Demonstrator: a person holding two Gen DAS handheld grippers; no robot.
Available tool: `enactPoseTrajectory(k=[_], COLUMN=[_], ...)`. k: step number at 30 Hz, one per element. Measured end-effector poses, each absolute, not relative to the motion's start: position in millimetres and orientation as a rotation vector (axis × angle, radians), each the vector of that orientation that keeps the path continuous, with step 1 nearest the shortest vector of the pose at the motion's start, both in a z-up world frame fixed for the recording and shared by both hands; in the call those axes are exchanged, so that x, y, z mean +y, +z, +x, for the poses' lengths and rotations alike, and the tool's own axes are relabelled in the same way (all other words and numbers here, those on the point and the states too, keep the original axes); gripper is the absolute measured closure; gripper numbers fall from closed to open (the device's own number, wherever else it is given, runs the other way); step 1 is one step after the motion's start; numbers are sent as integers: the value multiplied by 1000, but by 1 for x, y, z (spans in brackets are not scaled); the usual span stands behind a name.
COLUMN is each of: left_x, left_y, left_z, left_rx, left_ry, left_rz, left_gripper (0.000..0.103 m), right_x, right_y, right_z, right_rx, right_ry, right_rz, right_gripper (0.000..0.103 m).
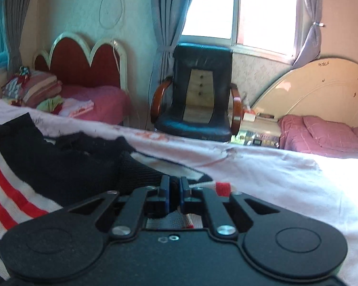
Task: Fold small clothes
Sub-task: 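Lift the hem with both grippers and fold it over toward the collar, then release the hem and smooth the folded sweater with both grippers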
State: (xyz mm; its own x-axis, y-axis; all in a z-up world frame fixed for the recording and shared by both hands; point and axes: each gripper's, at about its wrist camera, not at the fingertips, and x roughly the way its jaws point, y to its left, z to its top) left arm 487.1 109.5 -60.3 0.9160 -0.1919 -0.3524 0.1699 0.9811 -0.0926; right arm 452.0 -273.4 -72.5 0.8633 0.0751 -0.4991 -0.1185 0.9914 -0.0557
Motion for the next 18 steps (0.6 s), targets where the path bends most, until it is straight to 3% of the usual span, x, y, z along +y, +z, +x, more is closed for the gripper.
enactPoseTrajectory(k=[3, 6, 8, 10, 11, 12, 13, 15, 18], left_x=[104, 98, 96, 100, 103, 104, 99, 79, 33], left_y=[-68, -89, -88, -86, -81, -73, -66, -57, -57], left_z=[499, 520, 523, 519, 514, 505, 498, 496, 508], left_rx=[424, 602, 606, 587, 559, 501, 447, 443, 516], left_ry=[-105, -66, -64, -53, -41, -28, -25, -70, -178], left_rz=[-25, 9, 6, 1, -9, -3, 25, 77, 130], left_gripper=[98, 98, 97, 80, 54, 41, 40, 40, 38], right_x=[-282, -301, -313, -305, -296, -284, -272, -247, -219], right_y=[-75, -105, -107, -98, -91, -84, -80, -80, -85], right_z=[470, 506, 506, 496, 486, 478, 474, 470, 481], right_rx=[562, 798, 777, 725, 667, 627, 611, 604, 632], right_ry=[51, -86, -97, -119, -113, -84, -61, -12, 29], right_rz=[-16, 90, 179, 127, 58, -19, -94, -221, -266], right_gripper=[95, 102, 103, 96, 84, 82, 82, 69, 68])
